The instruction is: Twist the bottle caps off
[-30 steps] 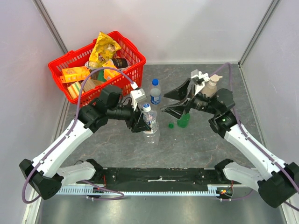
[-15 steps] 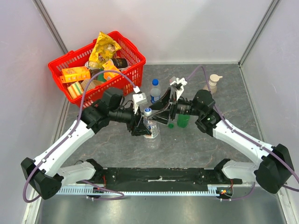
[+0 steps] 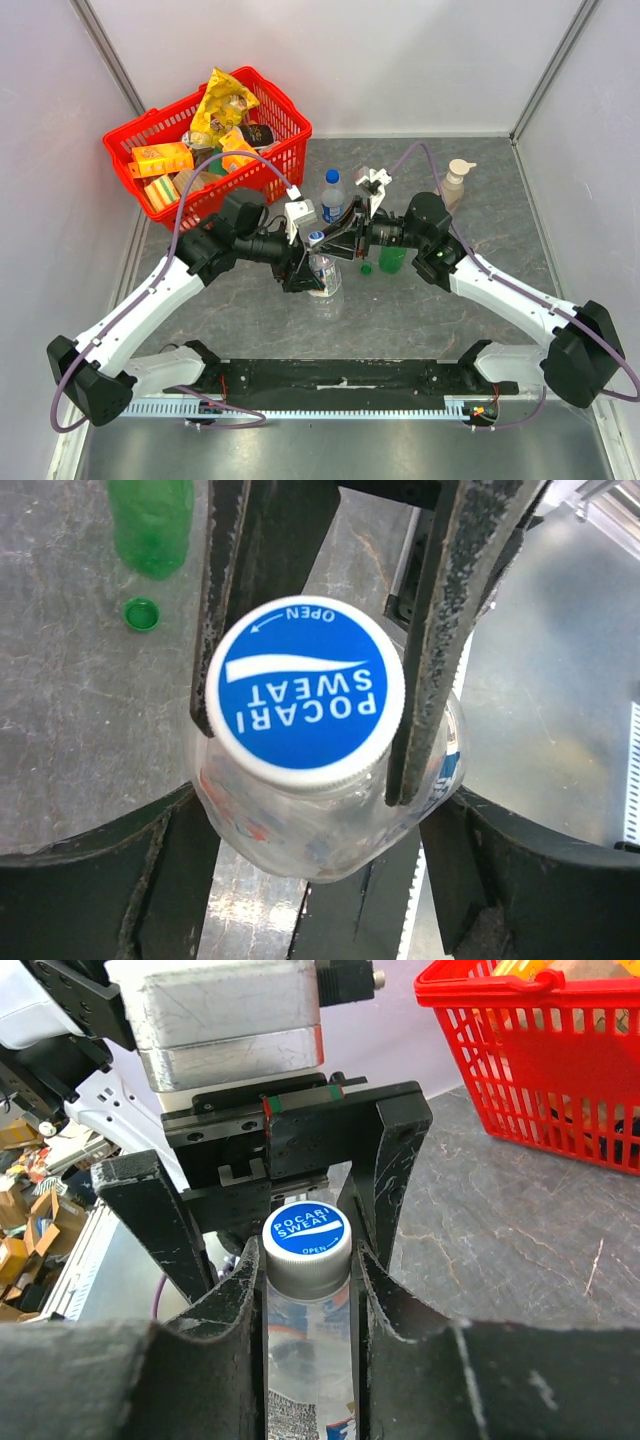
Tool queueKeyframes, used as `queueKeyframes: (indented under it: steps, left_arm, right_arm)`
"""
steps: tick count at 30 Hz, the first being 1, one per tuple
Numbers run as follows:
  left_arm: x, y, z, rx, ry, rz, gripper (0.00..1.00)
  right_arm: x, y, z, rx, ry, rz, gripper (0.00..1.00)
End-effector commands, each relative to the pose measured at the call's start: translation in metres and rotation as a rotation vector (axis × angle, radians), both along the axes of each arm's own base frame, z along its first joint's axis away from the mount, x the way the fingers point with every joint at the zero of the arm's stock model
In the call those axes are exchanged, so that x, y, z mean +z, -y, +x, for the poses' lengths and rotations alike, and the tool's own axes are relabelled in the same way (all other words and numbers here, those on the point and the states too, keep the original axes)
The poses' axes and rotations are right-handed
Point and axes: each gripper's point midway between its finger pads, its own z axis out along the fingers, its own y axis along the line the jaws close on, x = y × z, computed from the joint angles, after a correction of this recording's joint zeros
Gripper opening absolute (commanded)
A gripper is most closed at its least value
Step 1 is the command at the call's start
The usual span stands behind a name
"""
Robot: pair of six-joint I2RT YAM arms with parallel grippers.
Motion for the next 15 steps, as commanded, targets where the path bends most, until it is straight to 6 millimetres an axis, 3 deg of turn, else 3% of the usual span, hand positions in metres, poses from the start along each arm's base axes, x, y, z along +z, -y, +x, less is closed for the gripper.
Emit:
queueKeyframes:
  steps: [1,5,11,15]
  left_arm:
    - [0.003,-0.005,0.017,0.066,0.093,0.015,0.83]
    - [0.013,-0.01,0.027,0.15,0.138,0.007,0.9]
    - [0.034,-0.016,0.033,0.253,0.186,-0.058,0.94]
    - [0.035,-0.018,0.042,0.312,0.201,-0.077,0.96]
  right_arm:
    - [0.027,0.001,0.005,-0.045,0.033,0.04,0.0]
    - [0.029,0.008,0.014,-0.134,0.036,0.032,0.0]
    - [0.026,0.031,0.044,-0.387,-0.011,-0.019,0.0]
    - [0.023,0.049,0.062,-0.55,-0.085,-0.027,0.0]
